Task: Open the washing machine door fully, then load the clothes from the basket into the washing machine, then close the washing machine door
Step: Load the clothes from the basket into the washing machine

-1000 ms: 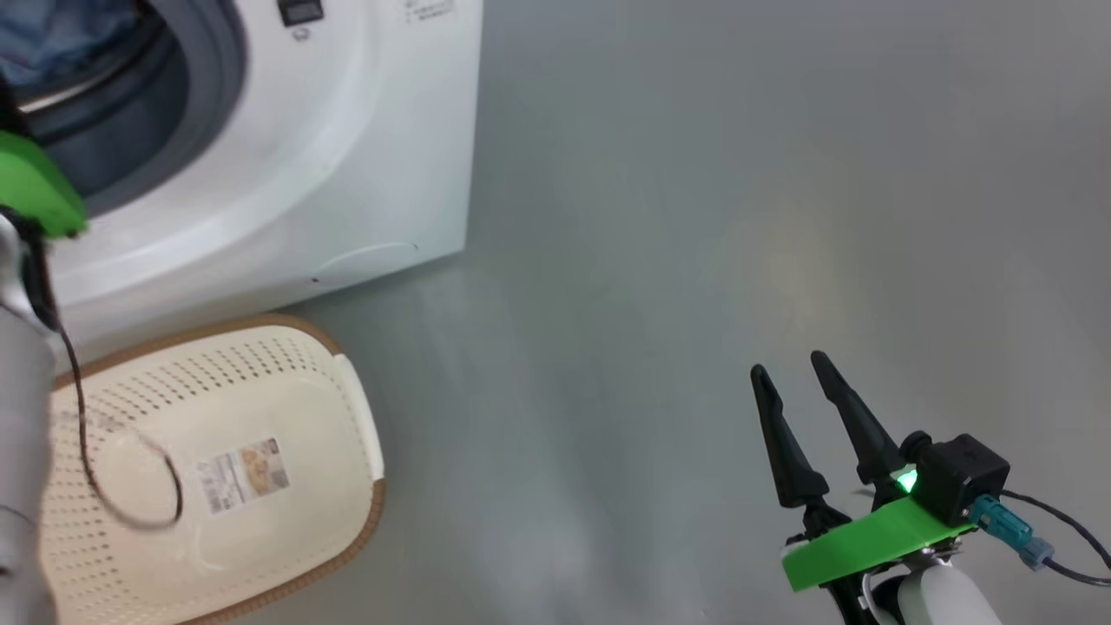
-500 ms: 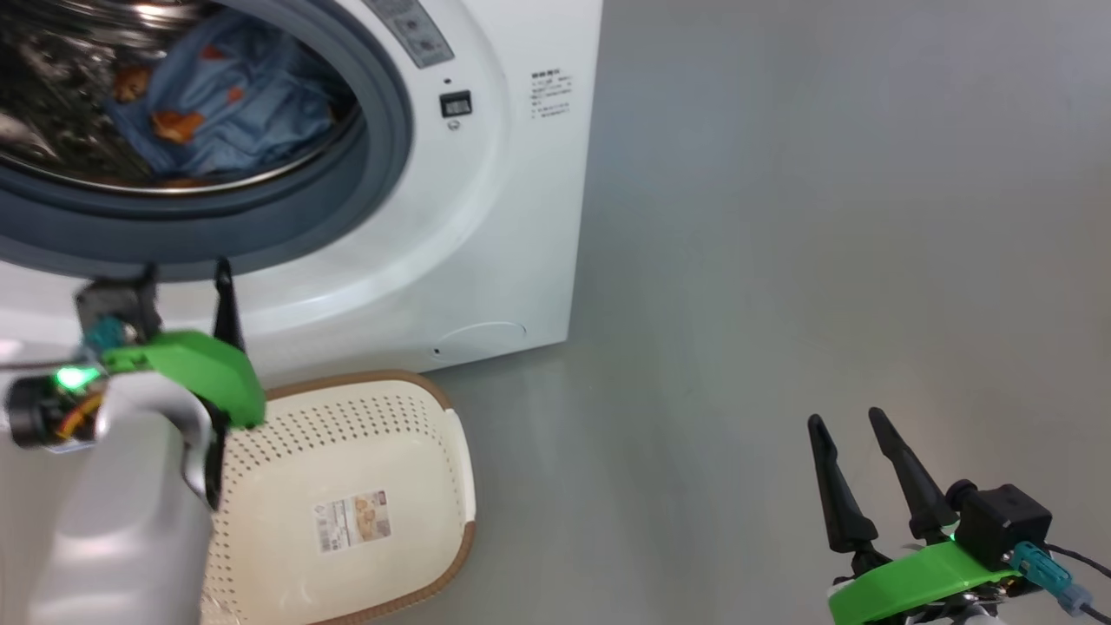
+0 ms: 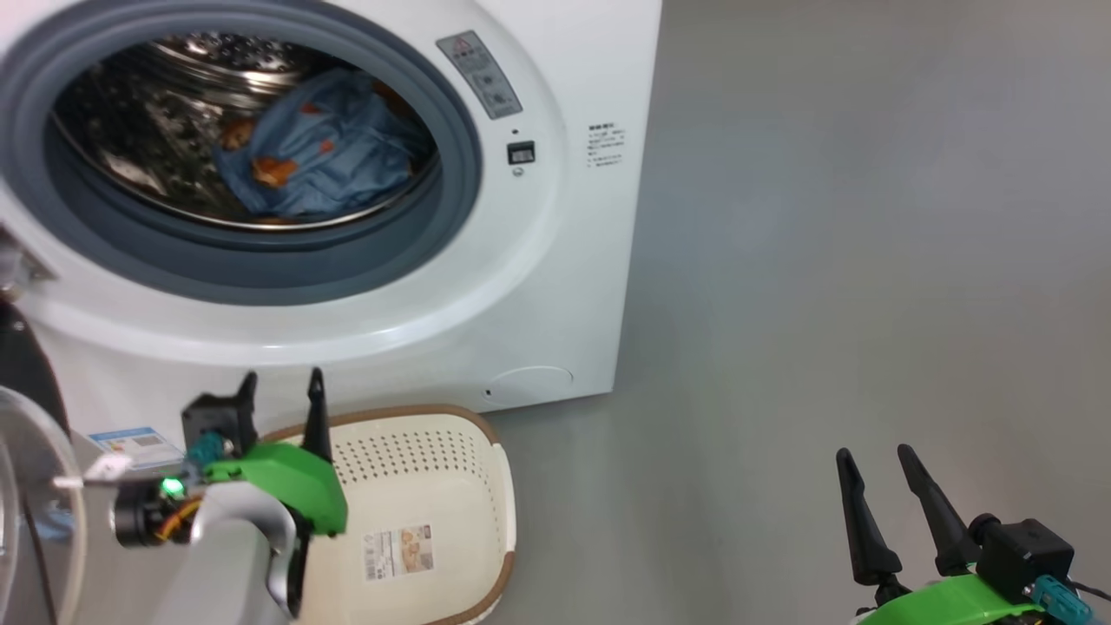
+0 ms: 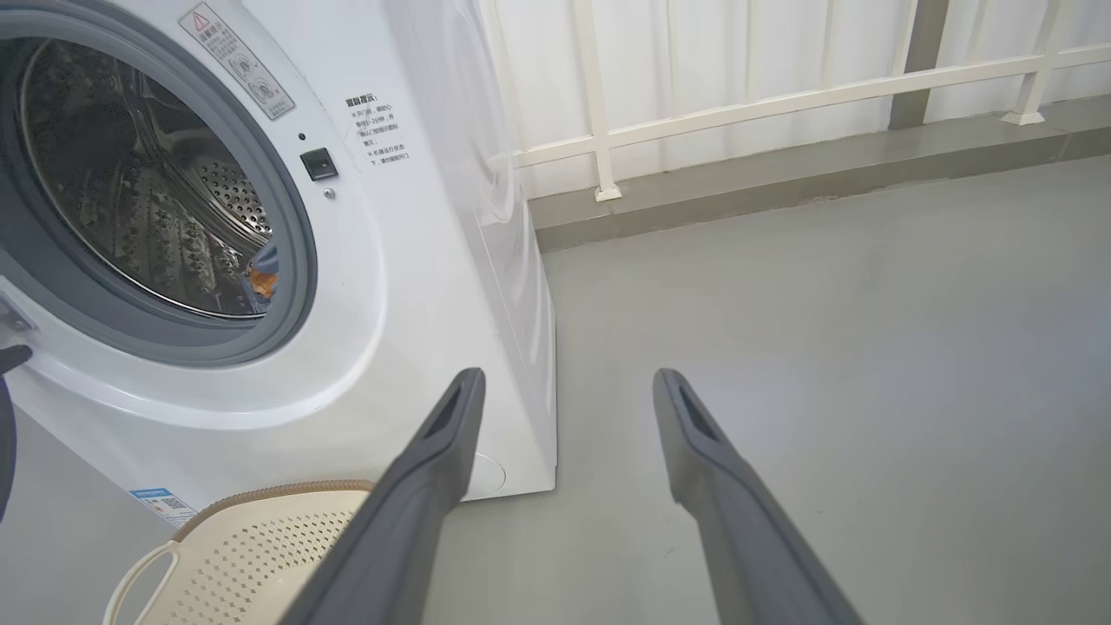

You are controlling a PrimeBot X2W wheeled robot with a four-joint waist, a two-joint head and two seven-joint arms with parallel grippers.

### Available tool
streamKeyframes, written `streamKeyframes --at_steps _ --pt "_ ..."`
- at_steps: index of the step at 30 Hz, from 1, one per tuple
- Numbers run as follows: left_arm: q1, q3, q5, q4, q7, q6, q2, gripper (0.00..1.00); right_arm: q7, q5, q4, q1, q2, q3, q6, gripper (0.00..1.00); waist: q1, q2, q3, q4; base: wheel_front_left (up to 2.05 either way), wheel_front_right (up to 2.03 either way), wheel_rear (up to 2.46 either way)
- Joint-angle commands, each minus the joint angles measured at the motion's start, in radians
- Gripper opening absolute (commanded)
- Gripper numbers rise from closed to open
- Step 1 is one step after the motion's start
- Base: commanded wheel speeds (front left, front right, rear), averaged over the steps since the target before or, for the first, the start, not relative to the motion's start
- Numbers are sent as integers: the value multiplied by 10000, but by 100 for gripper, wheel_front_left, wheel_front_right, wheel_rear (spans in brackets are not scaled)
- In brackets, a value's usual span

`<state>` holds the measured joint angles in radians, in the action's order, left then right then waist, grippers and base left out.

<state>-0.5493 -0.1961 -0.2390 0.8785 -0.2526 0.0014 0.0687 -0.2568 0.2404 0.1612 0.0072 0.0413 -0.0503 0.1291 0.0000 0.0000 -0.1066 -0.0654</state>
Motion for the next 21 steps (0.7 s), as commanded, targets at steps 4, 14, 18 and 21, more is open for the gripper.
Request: streamKeyframes --at_steps 4,14,18,21 --pt "656 356 -18 -734 -91 115 134 100 -49 -46 -266 289 89 163 16 100 0 0 415 321 0 0 0" --pt "2088 675 -54 -1715 -91 261 50 100 -49 -53 -296 715 89 24 16 100 0 0 853 843 0 0 0" --pt "2708 770 81 -2336 -91 325 59 100 -49 -54 -312 754 89 83 16 100 0 0 911 1014 0 0 0" --pt "3212 876 134 -2712 -91 339 69 100 -49 -73 -319 738 89 187 16 100 0 0 938 1121 0 0 0"
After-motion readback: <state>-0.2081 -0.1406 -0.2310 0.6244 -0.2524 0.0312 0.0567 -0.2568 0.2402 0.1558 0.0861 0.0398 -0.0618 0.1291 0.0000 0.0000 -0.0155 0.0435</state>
